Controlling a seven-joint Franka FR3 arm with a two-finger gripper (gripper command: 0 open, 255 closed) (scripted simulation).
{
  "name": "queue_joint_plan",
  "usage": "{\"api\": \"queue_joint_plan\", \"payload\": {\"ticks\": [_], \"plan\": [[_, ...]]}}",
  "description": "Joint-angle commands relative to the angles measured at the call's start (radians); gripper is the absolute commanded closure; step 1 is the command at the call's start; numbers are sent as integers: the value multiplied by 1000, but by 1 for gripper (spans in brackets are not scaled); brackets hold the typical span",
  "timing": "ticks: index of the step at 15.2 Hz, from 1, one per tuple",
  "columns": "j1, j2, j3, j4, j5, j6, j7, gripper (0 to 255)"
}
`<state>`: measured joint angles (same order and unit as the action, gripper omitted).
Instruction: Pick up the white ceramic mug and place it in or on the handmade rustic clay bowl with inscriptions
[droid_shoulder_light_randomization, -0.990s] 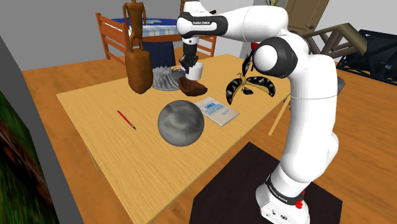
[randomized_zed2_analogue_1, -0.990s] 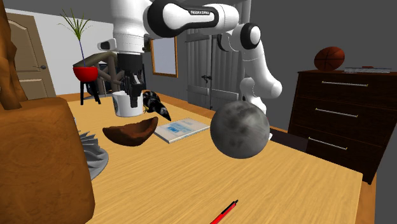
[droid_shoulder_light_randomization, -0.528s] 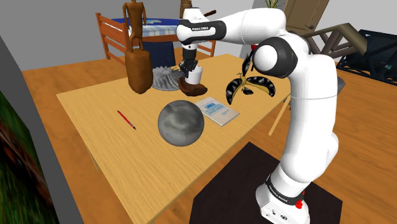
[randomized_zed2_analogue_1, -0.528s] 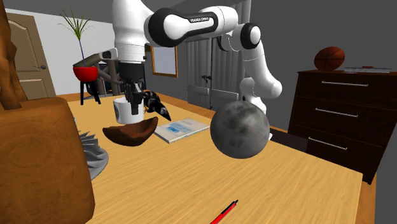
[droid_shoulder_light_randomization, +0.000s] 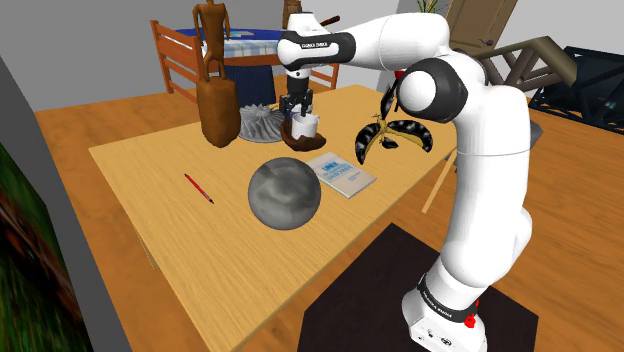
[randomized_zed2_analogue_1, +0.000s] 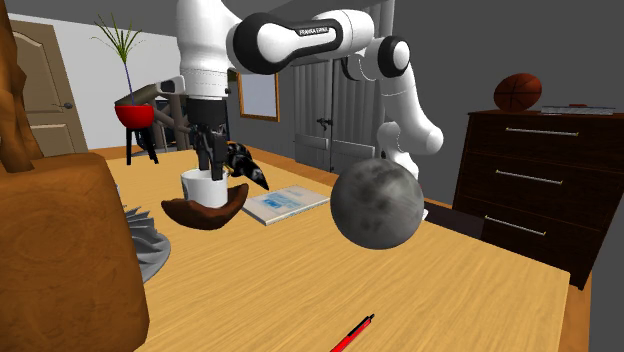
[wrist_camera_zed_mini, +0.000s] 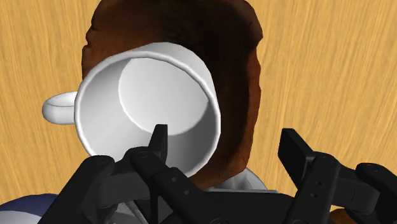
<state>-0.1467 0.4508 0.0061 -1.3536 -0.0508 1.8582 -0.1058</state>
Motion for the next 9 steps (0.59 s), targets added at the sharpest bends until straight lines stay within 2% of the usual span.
{"api": "queue_joint_plan", "payload": {"ticks": [1, 3, 7, 9], "plan": [[0, 0, 0, 0, 0, 0, 0, 0], [0, 0, 0, 0, 0, 0, 0, 0], [4, -3, 1, 123, 1, -126, -2, 0], [4, -3, 1, 123, 1, -126, -2, 0]]}}
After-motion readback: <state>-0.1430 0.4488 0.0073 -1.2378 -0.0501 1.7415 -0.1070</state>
